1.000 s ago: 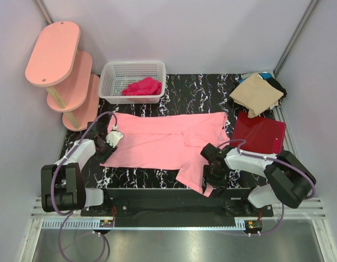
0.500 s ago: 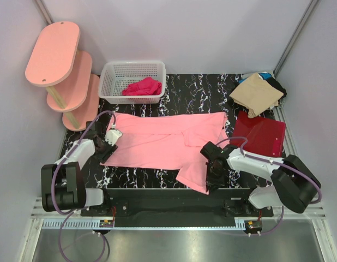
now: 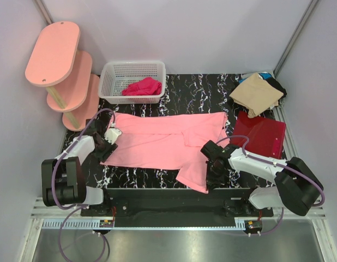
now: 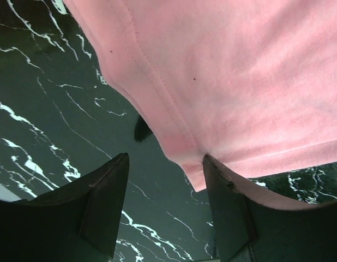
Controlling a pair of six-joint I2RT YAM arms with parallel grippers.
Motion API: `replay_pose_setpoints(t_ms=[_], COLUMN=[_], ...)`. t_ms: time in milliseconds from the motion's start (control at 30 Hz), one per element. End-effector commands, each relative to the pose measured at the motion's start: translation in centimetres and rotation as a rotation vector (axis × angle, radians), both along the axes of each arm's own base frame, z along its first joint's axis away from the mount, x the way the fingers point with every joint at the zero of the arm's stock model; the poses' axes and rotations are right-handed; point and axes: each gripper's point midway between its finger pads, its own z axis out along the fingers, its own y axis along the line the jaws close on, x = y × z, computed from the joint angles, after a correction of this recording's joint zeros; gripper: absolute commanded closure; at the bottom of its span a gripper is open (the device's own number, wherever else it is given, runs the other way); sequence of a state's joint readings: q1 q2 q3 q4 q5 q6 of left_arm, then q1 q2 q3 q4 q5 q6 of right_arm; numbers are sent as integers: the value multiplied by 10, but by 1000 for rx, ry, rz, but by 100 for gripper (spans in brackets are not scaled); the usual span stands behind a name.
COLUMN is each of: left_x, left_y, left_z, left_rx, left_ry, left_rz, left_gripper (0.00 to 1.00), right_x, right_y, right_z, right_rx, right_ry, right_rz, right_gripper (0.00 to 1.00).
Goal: Fold and stack the t-shirts
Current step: Grap the side of the flattened tshirt closest away from the robot with both arms
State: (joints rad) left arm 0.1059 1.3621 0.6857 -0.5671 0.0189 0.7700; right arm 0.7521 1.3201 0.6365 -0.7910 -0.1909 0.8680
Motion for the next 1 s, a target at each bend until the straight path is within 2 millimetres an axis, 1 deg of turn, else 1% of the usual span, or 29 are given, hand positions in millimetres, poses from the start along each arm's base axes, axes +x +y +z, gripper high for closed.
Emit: replay_pose_setpoints(t_ms=[0,100,167,267,433,533,567,667,700,767,800,867,900,967], left_x=[-9,-14,-20,-26,-24,-24,-26,-26,-26,-22,-20,-14,-13,-9], left_y=[-19,-28,-32,-32,-30,-31,-31,-31,-31,-31,-31,-30,-31,-28], left_z=[3,11,11,9,12,9,5,1,1,5,7,15,18,29], left_rx=[-114,-163,-180,-182,-173,-176,-177,-177,-178,-180,-180,-177,-179,-170], left_ry=[54,68,93,118,106,121,135,150,150,133,125,99,93,76], left_rz=[4,-6,-9,-10,-11,-13,-12,-8,-7,-5,-6,-5,-4,-4], left_gripper=[38,37,37,37,37,45,51,58,68,81,99,100,100,100], right_x=[9,9,9,9,10,10,11,12,12,15,14,18,17,18], right_y=[2,2,2,1,0,1,1,1,1,2,-1,0,-3,-2], right_z=[8,9,10,10,12,14,14,17,18,23,25,32,34,43], right_rx=[-1,2,3,4,4,6,5,8,5,7,-3,-3,-13,-4], right_ry=[-48,-57,-61,-64,-69,-72,-73,-80,-79,-95,-94,-114,-110,-124], right_rz=[12,16,19,19,23,27,24,22,24,25,29,31,34,36], right_gripper=[83,83,83,84,84,84,84,85,86,91,93,97,100,100])
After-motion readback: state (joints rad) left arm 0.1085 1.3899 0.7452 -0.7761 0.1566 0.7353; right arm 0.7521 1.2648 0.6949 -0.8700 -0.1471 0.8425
